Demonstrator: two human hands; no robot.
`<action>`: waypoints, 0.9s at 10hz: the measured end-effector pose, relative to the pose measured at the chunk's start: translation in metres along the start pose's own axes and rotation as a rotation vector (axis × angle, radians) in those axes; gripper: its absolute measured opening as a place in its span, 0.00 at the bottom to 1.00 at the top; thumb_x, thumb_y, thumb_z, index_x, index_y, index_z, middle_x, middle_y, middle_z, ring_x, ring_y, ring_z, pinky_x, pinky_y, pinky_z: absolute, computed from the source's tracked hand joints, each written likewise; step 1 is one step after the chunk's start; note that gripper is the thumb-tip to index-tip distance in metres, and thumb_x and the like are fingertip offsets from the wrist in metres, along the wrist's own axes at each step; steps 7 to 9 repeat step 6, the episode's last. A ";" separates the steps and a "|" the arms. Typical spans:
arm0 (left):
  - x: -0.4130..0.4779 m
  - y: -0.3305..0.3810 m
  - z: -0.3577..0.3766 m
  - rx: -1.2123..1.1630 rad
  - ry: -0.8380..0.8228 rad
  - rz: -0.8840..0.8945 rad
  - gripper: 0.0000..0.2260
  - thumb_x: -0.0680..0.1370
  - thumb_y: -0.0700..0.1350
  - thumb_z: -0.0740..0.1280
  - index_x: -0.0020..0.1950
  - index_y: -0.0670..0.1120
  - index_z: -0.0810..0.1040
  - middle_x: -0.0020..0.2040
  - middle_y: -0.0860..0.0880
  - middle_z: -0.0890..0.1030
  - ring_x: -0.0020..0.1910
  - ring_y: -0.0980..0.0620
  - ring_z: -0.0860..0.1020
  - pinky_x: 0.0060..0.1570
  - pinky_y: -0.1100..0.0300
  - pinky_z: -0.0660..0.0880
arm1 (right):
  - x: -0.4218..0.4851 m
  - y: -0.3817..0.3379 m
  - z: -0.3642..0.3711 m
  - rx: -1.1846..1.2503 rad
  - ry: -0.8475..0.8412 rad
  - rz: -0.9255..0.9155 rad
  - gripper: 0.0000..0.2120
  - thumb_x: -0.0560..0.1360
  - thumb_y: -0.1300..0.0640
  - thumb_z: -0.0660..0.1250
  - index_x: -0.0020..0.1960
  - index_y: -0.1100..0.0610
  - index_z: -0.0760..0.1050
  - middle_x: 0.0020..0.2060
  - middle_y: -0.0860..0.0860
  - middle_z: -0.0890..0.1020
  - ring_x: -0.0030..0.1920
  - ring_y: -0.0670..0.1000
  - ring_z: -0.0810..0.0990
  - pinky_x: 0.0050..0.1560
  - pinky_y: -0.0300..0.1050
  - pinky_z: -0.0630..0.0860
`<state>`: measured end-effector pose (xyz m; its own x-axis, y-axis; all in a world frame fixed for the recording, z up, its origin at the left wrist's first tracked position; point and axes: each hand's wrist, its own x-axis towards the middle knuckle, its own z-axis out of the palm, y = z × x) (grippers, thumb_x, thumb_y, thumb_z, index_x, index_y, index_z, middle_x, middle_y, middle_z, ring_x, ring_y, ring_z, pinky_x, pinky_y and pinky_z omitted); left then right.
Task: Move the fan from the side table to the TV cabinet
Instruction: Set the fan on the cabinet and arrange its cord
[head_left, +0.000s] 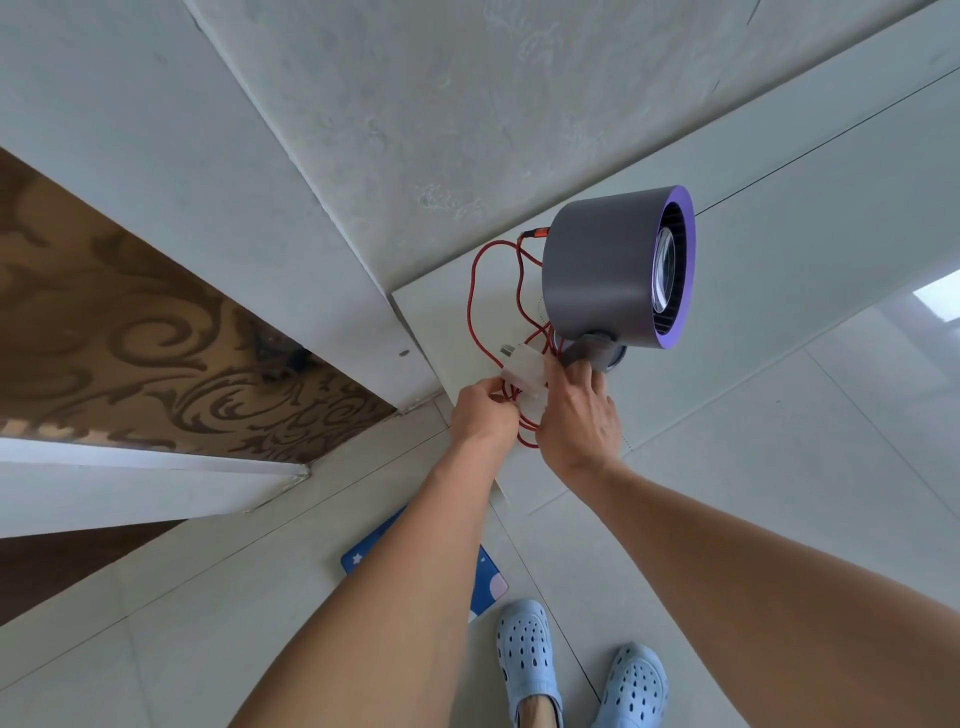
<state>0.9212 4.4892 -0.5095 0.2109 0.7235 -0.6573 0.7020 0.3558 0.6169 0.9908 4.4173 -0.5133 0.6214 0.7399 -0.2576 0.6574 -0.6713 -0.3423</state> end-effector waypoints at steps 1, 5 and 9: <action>-0.004 0.001 -0.001 -0.014 -0.046 -0.029 0.18 0.78 0.38 0.64 0.68 0.49 0.75 0.48 0.52 0.78 0.38 0.59 0.74 0.33 0.66 0.69 | -0.005 -0.002 -0.005 -0.015 -0.024 0.009 0.32 0.72 0.65 0.64 0.74 0.54 0.59 0.62 0.57 0.71 0.61 0.59 0.69 0.54 0.51 0.73; -0.035 0.014 -0.015 -0.131 -0.031 -0.046 0.17 0.78 0.41 0.66 0.67 0.47 0.75 0.64 0.45 0.77 0.59 0.44 0.76 0.58 0.51 0.77 | -0.023 -0.014 -0.041 0.088 -0.004 0.112 0.19 0.75 0.63 0.60 0.65 0.54 0.72 0.61 0.53 0.74 0.61 0.55 0.71 0.52 0.49 0.72; -0.053 0.019 -0.020 -0.131 -0.017 -0.028 0.18 0.78 0.42 0.66 0.69 0.46 0.74 0.65 0.45 0.77 0.59 0.45 0.76 0.60 0.49 0.76 | -0.036 -0.013 -0.060 0.110 0.007 0.117 0.19 0.75 0.64 0.59 0.65 0.54 0.73 0.59 0.53 0.75 0.61 0.55 0.71 0.51 0.49 0.70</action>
